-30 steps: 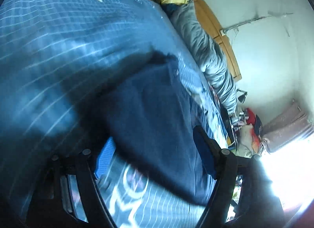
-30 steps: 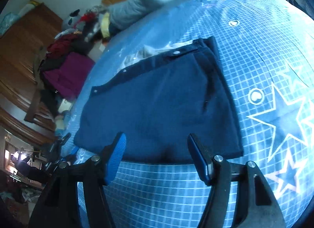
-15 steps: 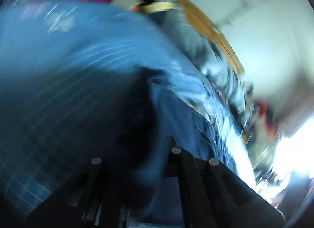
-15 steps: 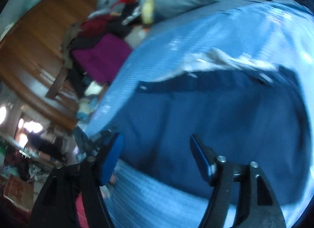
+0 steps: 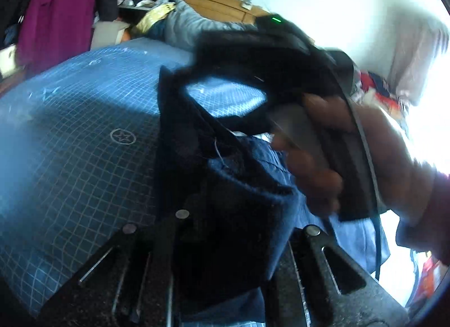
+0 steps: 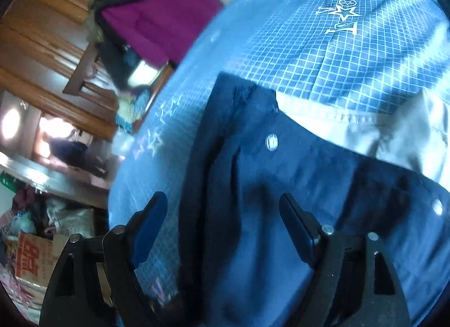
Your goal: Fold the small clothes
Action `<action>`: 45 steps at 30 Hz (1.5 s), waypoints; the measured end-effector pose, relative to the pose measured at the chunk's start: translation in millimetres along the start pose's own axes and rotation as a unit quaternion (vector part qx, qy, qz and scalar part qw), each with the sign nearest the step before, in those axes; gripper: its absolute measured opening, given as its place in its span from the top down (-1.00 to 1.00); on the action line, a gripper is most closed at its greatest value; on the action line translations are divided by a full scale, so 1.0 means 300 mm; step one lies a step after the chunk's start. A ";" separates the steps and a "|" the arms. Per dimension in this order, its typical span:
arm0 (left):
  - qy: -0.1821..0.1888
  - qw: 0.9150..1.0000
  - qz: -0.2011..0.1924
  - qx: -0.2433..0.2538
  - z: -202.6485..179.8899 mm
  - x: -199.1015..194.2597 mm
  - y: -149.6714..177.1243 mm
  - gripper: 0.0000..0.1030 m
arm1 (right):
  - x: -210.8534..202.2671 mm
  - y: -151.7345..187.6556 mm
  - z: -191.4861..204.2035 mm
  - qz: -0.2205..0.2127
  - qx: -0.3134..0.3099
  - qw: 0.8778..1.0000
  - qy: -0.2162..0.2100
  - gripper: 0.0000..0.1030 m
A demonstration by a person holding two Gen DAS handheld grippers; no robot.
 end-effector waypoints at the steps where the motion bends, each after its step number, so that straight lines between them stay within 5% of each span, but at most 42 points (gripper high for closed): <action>1: 0.000 1.000 0.003 0.009 -0.019 0.008 0.003 0.80 | 0.006 -0.007 -0.006 -0.002 0.001 1.000 -0.007 -0.63; 3: 0.004 0.999 0.005 0.038 -0.076 0.012 -0.001 0.79 | 0.005 -0.014 -0.023 -0.016 0.003 1.000 -0.004 -0.59; 6: 0.019 0.996 0.006 0.087 -0.183 0.003 -0.011 0.79 | -0.030 0.018 -0.093 -0.031 0.020 0.999 -0.008 0.56; 9: 0.082 0.989 0.011 0.124 -0.334 -0.025 -0.019 0.80 | -0.226 0.120 -0.125 -0.096 0.015 0.995 -0.012 0.71; 12: 0.146 0.974 0.023 0.171 -0.530 -0.032 0.003 0.79 | -0.502 0.278 -0.164 -0.161 0.014 0.986 -0.031 0.71; 17: 0.210 0.952 0.083 0.208 -0.783 0.087 0.076 0.74 | -0.826 0.521 -0.366 -0.203 0.043 0.978 0.012 0.72; 21: 0.228 0.936 0.154 0.220 -0.910 0.241 0.150 0.74 | -0.899 0.662 -0.600 -0.212 0.114 0.971 -0.003 0.71; 25: 0.206 0.925 0.216 0.234 -0.970 0.382 0.240 0.70 | -0.880 0.764 -0.848 -0.194 0.176 0.965 -0.029 0.71; 29: 0.189 0.926 0.225 0.239 -1.013 0.428 0.266 0.60 | -0.852 0.813 -1.003 -0.193 0.201 0.957 -0.075 0.71; 36: 0.186 0.922 0.208 0.268 -1.077 0.428 0.283 0.48 | -0.885 0.860 -0.982 -0.227 0.176 0.954 -0.081 0.73; 41: 0.180 0.922 0.230 0.254 -1.038 0.479 0.270 0.21 | -0.838 0.882 -1.107 -0.213 0.235 0.941 -0.118 0.74; 44: 0.174 0.919 0.237 0.264 -1.040 0.392 0.267 -0.14 | -0.880 0.892 -1.066 -0.204 0.228 0.946 -0.111 0.34; 45: 0.175 0.919 0.230 0.268 -1.024 0.348 0.267 -0.15 | -0.894 0.885 -1.040 -0.201 0.224 0.947 -0.114 0.07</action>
Point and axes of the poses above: each gripper's, at about its wrist camera, not at the fingertips, and x roughly the way its jaws point, z to its left, y to its underside, the point moved 3 cm from there along x, roughly the way its jaws point, and after that the axes turned 6 degrees about z, right-handed, at the moved point
